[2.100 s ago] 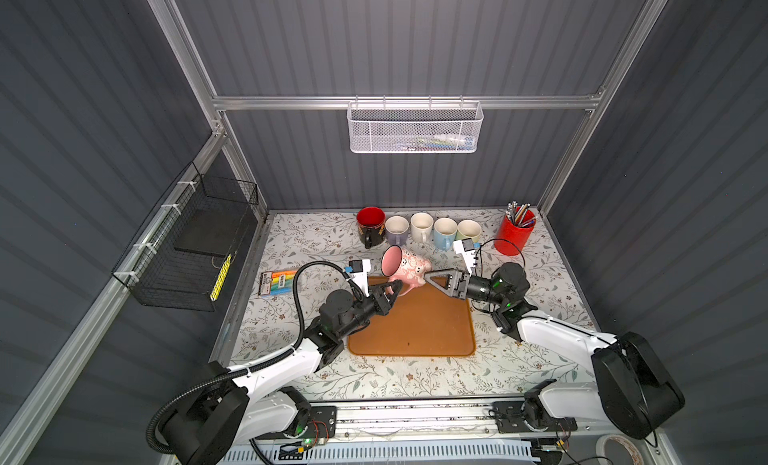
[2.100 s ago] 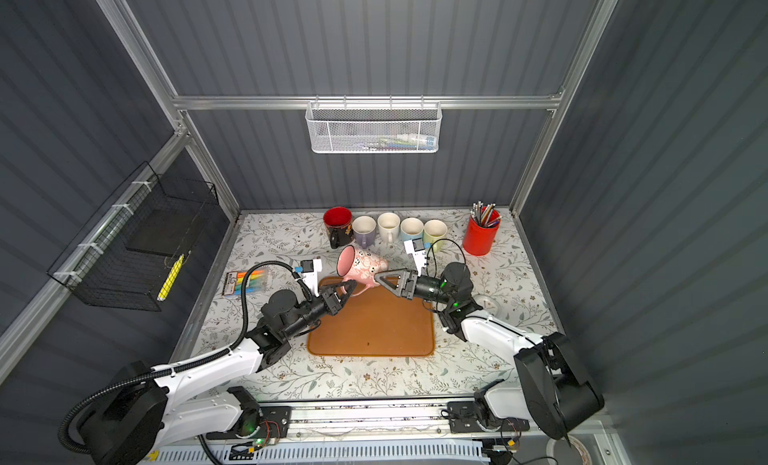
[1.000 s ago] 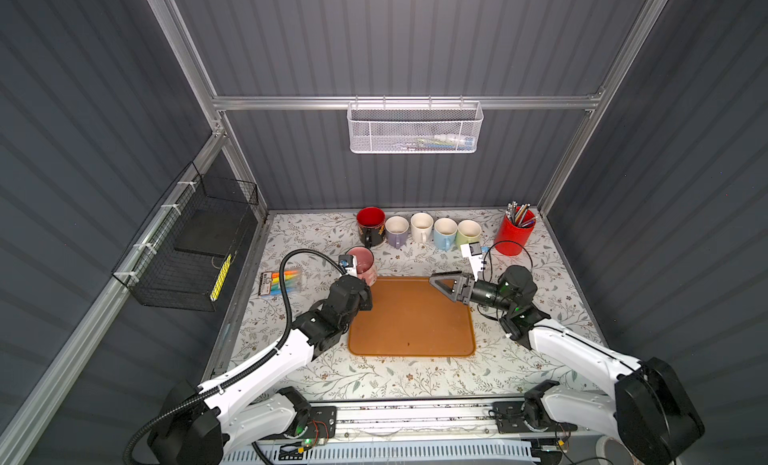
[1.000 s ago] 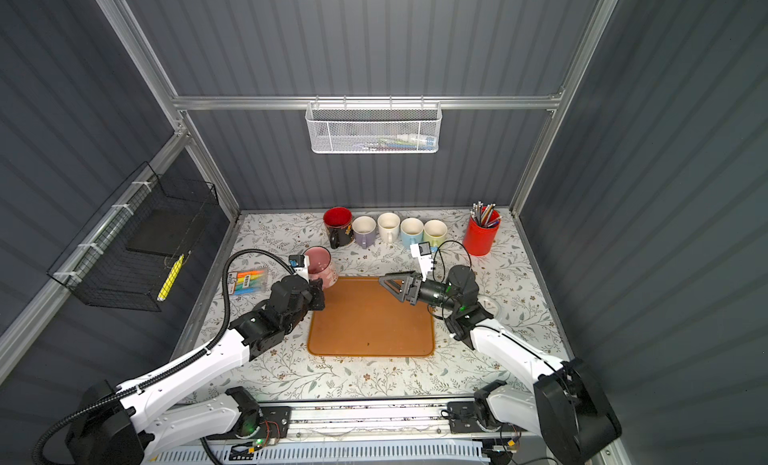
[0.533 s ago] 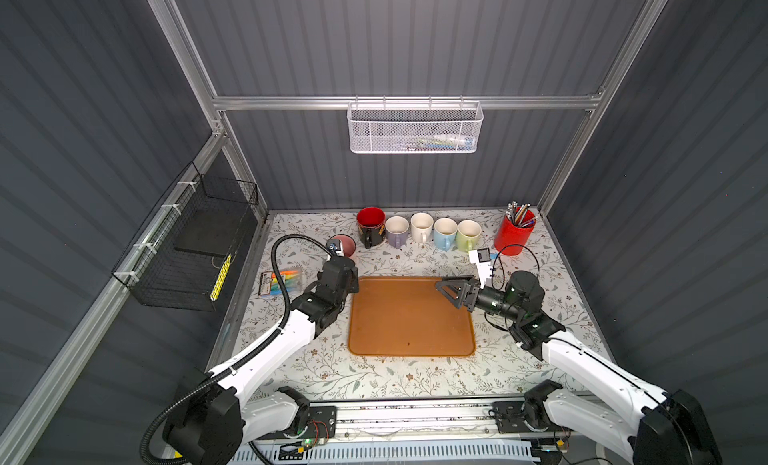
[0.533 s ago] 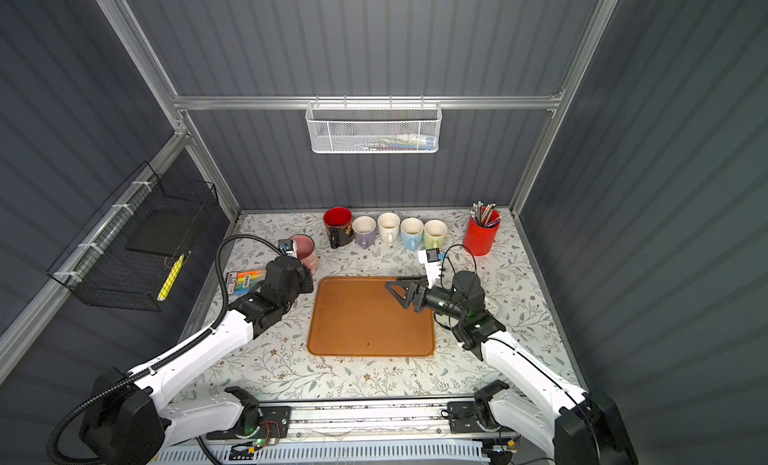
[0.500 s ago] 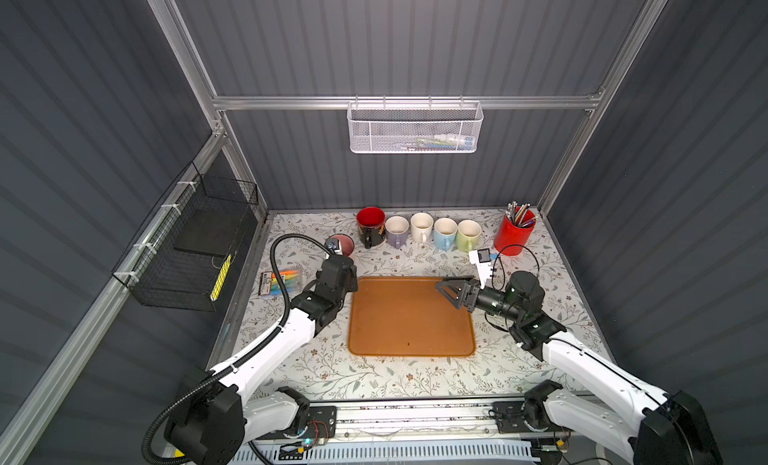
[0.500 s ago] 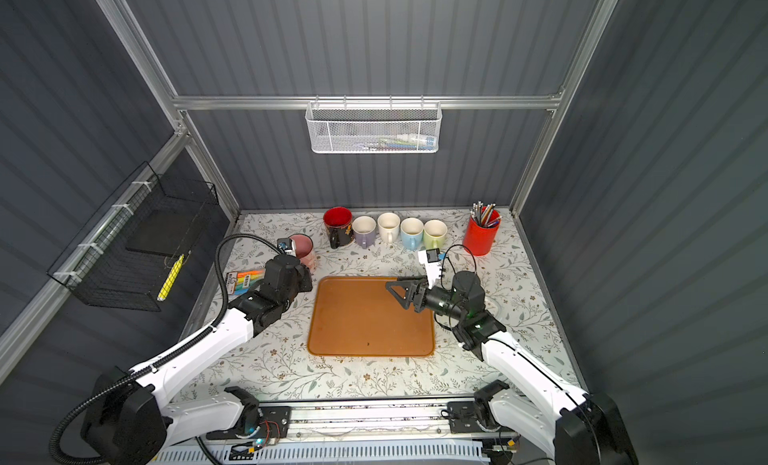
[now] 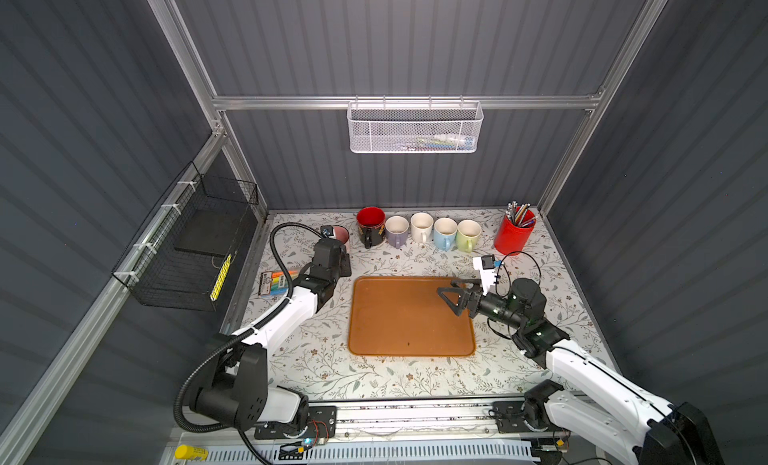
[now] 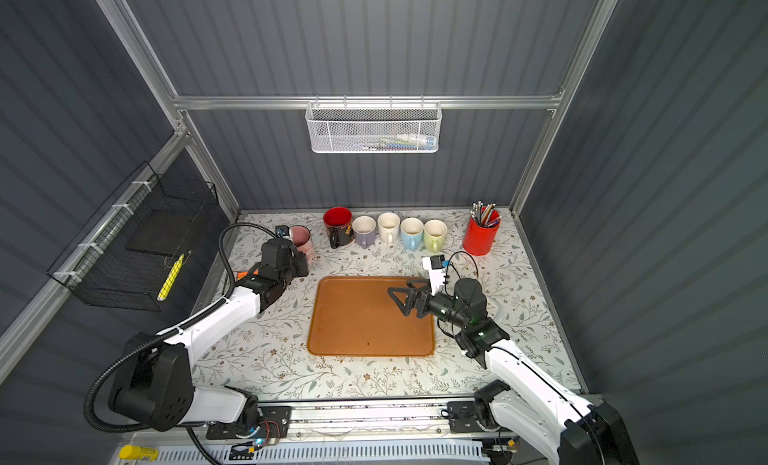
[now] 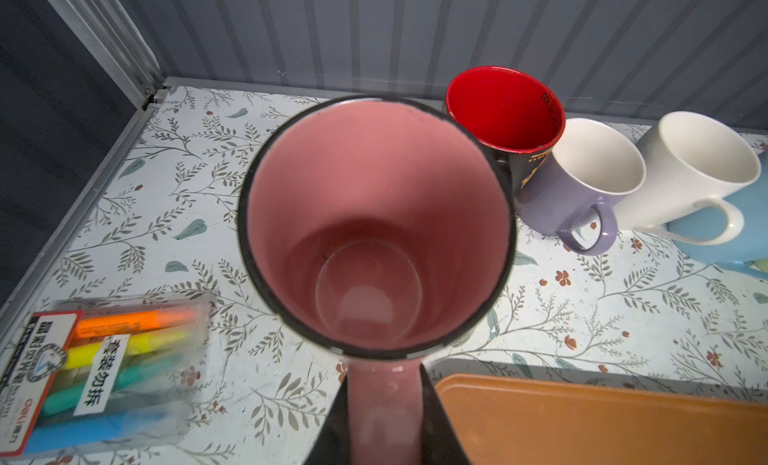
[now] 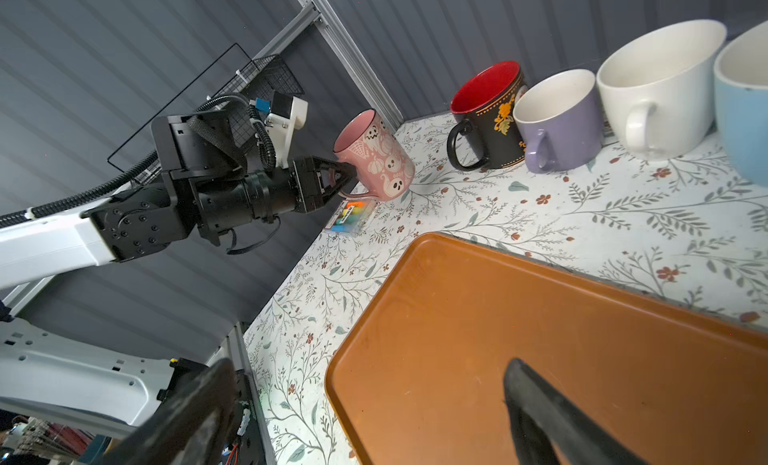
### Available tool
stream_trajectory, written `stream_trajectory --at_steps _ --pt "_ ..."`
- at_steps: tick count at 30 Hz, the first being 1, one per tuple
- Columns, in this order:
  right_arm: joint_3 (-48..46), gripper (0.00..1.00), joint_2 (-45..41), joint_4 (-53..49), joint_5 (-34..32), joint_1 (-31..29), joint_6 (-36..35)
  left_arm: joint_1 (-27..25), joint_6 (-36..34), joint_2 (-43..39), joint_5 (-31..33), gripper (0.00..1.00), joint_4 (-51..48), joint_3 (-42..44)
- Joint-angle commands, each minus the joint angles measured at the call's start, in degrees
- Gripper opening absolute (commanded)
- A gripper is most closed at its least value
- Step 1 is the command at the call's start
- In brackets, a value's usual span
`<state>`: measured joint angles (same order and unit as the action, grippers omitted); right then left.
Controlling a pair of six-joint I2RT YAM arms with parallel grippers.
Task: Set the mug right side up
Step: 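Carry the upright pink mug with the left gripper toward the black mug, then lower the pink mug beside the black mug with the left gripper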
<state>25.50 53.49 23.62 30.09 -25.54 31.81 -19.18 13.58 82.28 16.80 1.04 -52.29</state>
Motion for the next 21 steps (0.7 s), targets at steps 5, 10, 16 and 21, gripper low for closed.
stream_trajectory --at_steps 5,10,16,21 --pt "-1.23 0.99 -0.58 0.99 -2.64 -0.03 -1.40 3.70 -2.79 5.39 -5.19 0.00 11.30 -6.96" --pt "-1.21 0.99 -0.58 0.91 -3.76 0.06 -1.84 5.86 -3.12 10.25 -8.01 0.00 12.47 -10.40" --pt "-0.80 0.99 -0.51 0.55 -4.65 0.09 -2.35 7.70 -4.26 15.93 -10.58 0.00 13.15 -14.65" --pt "-0.53 0.99 0.11 0.94 -3.74 0.02 -2.46 8.94 -4.49 19.91 -12.77 0.00 13.72 -17.22"
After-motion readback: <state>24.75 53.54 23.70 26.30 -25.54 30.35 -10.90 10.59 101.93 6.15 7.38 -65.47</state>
